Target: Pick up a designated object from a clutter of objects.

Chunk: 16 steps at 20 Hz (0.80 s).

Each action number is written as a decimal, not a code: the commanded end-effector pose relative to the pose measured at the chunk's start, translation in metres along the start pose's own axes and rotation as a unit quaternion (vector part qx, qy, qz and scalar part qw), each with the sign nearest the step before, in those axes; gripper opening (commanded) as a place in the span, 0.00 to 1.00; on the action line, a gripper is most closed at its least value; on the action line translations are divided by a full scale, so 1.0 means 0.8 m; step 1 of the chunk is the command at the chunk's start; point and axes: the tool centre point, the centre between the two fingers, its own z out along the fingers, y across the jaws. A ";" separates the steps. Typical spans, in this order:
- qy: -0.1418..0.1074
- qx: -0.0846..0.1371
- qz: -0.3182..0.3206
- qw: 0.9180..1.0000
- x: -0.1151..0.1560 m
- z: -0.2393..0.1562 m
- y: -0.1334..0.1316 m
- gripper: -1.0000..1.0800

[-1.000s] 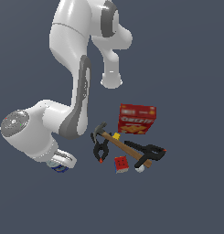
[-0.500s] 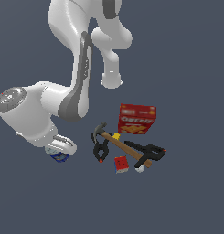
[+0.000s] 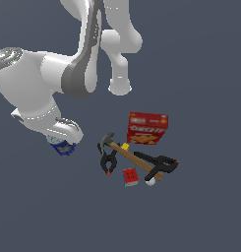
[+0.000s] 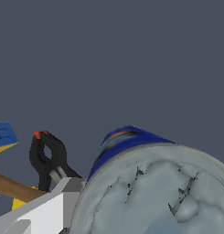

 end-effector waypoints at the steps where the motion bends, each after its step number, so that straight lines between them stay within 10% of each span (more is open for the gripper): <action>1: 0.003 0.000 0.000 1.000 -0.016 -0.029 0.002 0.00; 16: 0.003 -0.001 0.000 1.000 -0.117 -0.190 0.013 0.00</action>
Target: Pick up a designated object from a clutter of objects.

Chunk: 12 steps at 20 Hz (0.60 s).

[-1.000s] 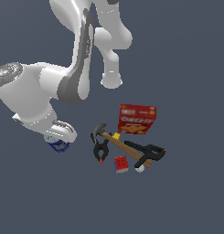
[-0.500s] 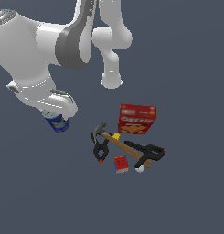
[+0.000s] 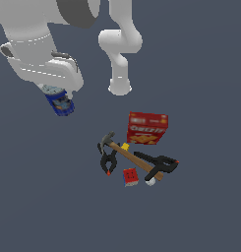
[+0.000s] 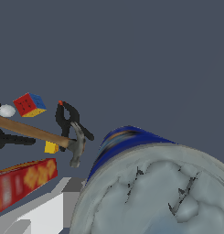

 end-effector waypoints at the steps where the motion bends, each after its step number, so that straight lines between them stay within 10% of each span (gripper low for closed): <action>1: 0.002 0.000 0.000 1.000 -0.015 -0.026 0.002 0.00; 12: 0.002 -0.001 0.000 1.000 -0.049 -0.089 0.005 0.00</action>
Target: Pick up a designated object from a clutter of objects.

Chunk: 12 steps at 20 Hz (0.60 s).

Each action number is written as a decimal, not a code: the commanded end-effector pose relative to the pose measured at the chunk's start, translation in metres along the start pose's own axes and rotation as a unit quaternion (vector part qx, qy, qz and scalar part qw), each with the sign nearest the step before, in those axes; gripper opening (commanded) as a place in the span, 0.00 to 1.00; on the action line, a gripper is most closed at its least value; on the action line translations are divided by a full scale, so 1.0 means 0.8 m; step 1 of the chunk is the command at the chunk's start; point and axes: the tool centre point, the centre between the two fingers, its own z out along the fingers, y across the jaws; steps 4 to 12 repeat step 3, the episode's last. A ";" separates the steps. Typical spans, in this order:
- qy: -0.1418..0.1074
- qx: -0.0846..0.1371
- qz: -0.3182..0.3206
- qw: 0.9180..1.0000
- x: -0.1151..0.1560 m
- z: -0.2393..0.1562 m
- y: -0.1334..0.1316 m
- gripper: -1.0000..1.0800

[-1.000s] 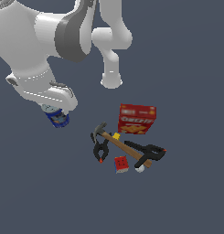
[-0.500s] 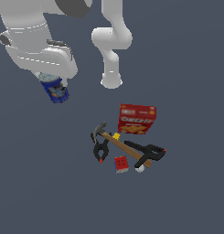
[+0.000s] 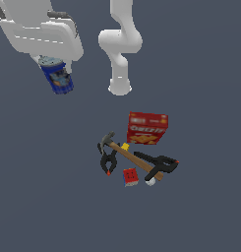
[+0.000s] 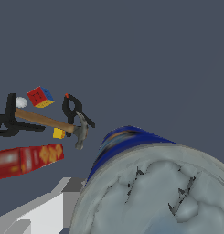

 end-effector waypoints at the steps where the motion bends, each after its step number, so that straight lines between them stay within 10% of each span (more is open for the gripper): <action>1: 0.001 0.000 0.000 1.000 -0.003 -0.009 0.000 0.00; 12: 0.001 0.000 0.000 1.000 -0.004 -0.010 0.000 0.00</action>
